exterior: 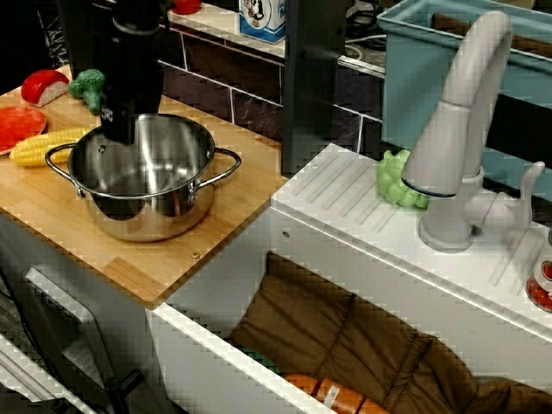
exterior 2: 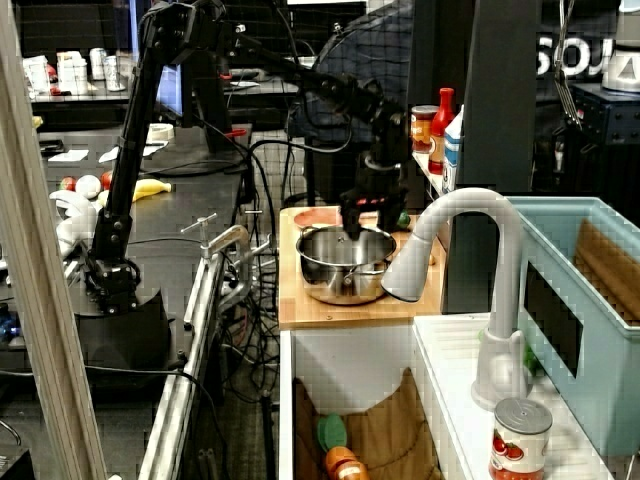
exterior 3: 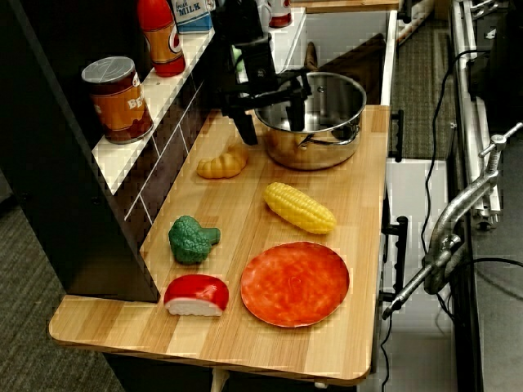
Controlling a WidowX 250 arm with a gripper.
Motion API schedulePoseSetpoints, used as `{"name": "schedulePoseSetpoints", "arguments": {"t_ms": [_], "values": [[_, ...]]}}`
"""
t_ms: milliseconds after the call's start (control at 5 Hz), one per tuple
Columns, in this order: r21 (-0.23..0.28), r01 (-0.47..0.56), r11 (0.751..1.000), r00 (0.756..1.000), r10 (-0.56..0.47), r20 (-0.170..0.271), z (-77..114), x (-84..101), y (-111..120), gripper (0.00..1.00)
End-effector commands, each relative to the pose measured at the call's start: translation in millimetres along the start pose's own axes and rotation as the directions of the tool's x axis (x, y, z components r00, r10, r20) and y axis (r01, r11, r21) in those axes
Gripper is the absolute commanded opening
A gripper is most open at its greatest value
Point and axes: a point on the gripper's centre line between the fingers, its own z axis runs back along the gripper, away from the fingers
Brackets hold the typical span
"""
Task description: Lift pot
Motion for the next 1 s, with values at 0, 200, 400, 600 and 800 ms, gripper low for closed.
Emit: {"name": "schedulePoseSetpoints", "arguments": {"t_ms": [0, 200, 400, 600, 800], "values": [[-0.115, 0.139, 0.984, 0.99, -0.133, 0.055, 1.3, 9.8, 37, 1.0], [-0.124, 0.172, 0.977, 0.985, -0.171, 0.014, 0.8, 6.0, 35, 0.0], [-0.141, 0.201, 0.969, 0.979, -0.205, -0.014, 8.8, 2.6, 35, 0.0], [-0.161, 0.197, 0.967, 0.976, -0.209, -0.06, 21.6, 1.0, 38, 0.0], [-0.182, 0.218, 0.959, 0.969, -0.235, -0.081, 28.4, -0.2, 41, 0.0]]}}
